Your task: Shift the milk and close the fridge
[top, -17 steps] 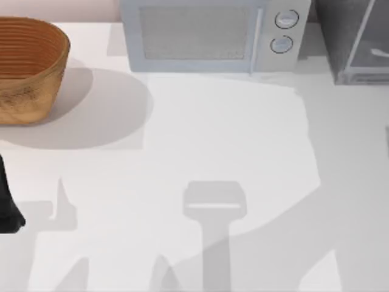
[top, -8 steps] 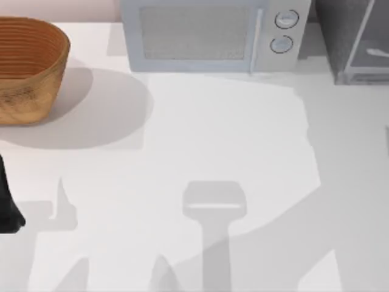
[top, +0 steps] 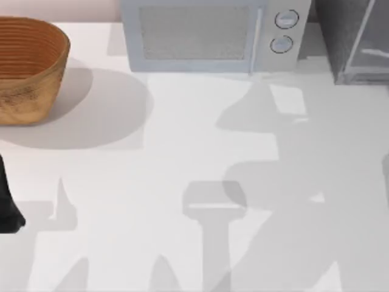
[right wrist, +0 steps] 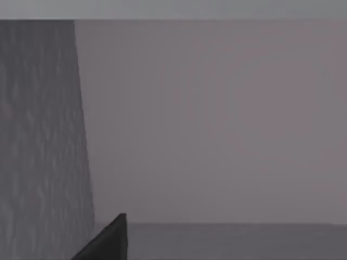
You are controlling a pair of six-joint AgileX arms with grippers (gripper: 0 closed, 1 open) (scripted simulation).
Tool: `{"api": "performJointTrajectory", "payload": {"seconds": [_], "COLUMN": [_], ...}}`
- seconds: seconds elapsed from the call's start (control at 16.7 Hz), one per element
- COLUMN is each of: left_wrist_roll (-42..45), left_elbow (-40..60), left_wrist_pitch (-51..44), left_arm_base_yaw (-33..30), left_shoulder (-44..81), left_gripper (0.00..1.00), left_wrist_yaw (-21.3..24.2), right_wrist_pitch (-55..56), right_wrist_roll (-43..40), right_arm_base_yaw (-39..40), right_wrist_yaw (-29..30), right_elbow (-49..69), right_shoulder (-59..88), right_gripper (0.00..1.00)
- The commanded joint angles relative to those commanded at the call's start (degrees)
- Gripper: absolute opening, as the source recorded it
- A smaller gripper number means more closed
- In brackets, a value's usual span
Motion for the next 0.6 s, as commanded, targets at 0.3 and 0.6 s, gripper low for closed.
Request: {"api": "performJointTrajectory", "payload": {"seconds": [0.3,0.6], "left_wrist_roll": [0.0,0.0], "left_elbow": [0.0,0.0], "left_wrist_pitch": [0.0,0.0], "left_arm_base_yaw": [0.0,0.0], "left_shoulder": [0.0,0.0], "left_gripper": [1.00,1.00], "left_wrist_yaw": [0.0,0.0], "right_wrist_pitch": [-12.3,-25.3], "right_wrist_roll": [0.2,0.1], "right_arm_base_yaw": [1.9,4.6], "right_wrist_yaw": [3.0,6.0], "right_elbow": [-15.2,-32.3], "right_shoulder": [-28.8,-59.9], "right_gripper": [1.00,1.00]}}
